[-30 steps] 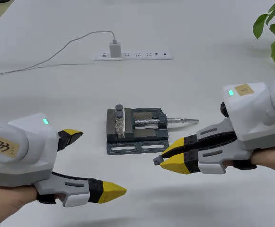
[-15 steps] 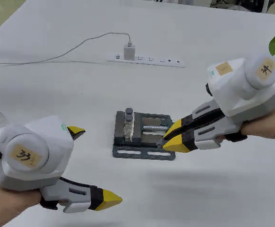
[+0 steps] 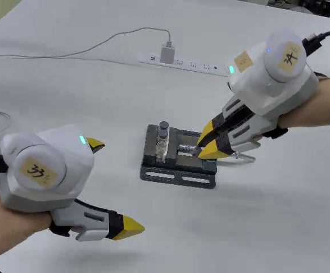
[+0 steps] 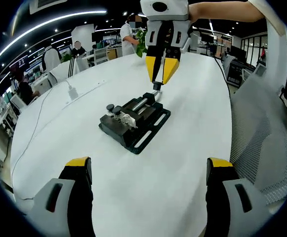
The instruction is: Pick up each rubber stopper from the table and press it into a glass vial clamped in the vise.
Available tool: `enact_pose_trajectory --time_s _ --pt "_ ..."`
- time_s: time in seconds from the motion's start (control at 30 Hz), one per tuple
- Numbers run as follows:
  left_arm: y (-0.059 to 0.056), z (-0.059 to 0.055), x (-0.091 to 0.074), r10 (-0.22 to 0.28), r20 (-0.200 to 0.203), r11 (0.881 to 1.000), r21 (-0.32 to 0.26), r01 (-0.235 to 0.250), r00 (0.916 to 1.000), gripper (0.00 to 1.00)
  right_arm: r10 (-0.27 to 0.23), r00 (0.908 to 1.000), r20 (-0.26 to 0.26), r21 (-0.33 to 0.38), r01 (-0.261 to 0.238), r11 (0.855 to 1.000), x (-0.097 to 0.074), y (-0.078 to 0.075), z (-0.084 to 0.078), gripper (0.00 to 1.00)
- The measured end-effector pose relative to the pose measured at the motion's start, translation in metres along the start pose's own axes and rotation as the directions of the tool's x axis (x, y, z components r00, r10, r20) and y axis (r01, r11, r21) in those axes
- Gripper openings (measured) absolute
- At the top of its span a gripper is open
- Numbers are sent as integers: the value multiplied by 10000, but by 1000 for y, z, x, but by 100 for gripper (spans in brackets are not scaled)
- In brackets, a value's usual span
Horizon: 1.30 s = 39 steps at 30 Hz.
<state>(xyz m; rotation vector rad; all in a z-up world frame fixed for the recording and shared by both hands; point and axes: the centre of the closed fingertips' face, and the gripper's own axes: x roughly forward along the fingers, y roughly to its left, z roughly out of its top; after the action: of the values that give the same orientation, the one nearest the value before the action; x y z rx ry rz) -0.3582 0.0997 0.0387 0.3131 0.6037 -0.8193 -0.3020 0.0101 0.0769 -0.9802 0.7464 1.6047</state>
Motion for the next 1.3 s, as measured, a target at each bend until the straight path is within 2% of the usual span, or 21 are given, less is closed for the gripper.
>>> enact_pose_trajectory --time_s 0.1,0.33,0.47,0.53,0.67,0.7,0.73,0.77,0.83,0.87,0.97,1.07,1.2,1.3 --pt "1 -1 0 40 12 10000 4 -40 10000 96 111 9991 -405 -553 -133 9984 2 -6 4 5" --pt "3 -5 -1 189 -16 9998 78 -189 9998 95 328 9959 -848 -1391 -444 9893 13 -16 14 5" --pt "3 -8 -2 217 -34 9998 -15 -217 9998 95 355 9913 -1264 -2288 -640 9714 22 -23 18 5" --pt "3 -10 -2 242 -62 9997 -49 -243 9997 95 410 9879 -1498 -2974 -846 9510 26 -27 19 5" --pt "3 -12 -2 279 -52 9994 -216 -280 9996 94 423 9835 -1760 -3701 -1059 9229 35 -32 22 4" --pt "2 -13 -3 282 -57 9993 -235 -283 9996 94 375 9810 -1902 -4062 -1134 9067 36 -33 22 4" --pt "2 -13 -3 277 -49 9993 -247 -278 9996 94 391 9797 -1968 -4250 -1212 8971 37 -34 22 4" --pt "2 -14 -3 274 -44 9993 -260 -275 9996 94 405 9781 -2043 -4298 -1268 8940 38 -34 22 4" --pt "2 -15 -3 288 -60 9991 -294 -290 9996 94 435 9754 -2162 -4676 -1426 8724 42 -37 21 4" --pt "2 -16 -3 290 -74 9991 -311 -293 9996 94 365 9716 -2338 -4980 -1519 8537 43 -39 20 4" --pt "3 -18 -3 300 -92 9988 -386 -303 9995 94 474 9703 -2372 -5203 -1681 8373 46 -38 19 4" --pt "3 -19 -3 314 -91 9986 -419 -317 9995 93 598 9690 -2398 -5293 -1821 8287 47 -35 20 5" --pt "4 -21 -3 298 -124 9985 -447 -303 9995 93 627 9618 -2664 -5470 -2044 8118 52 -34 18 5" --pt "4 -21 -2 281 -109 9984 -484 -286 9995 93 676 9598 -2723 -5398 -2105 8150 54 -35 18 5"
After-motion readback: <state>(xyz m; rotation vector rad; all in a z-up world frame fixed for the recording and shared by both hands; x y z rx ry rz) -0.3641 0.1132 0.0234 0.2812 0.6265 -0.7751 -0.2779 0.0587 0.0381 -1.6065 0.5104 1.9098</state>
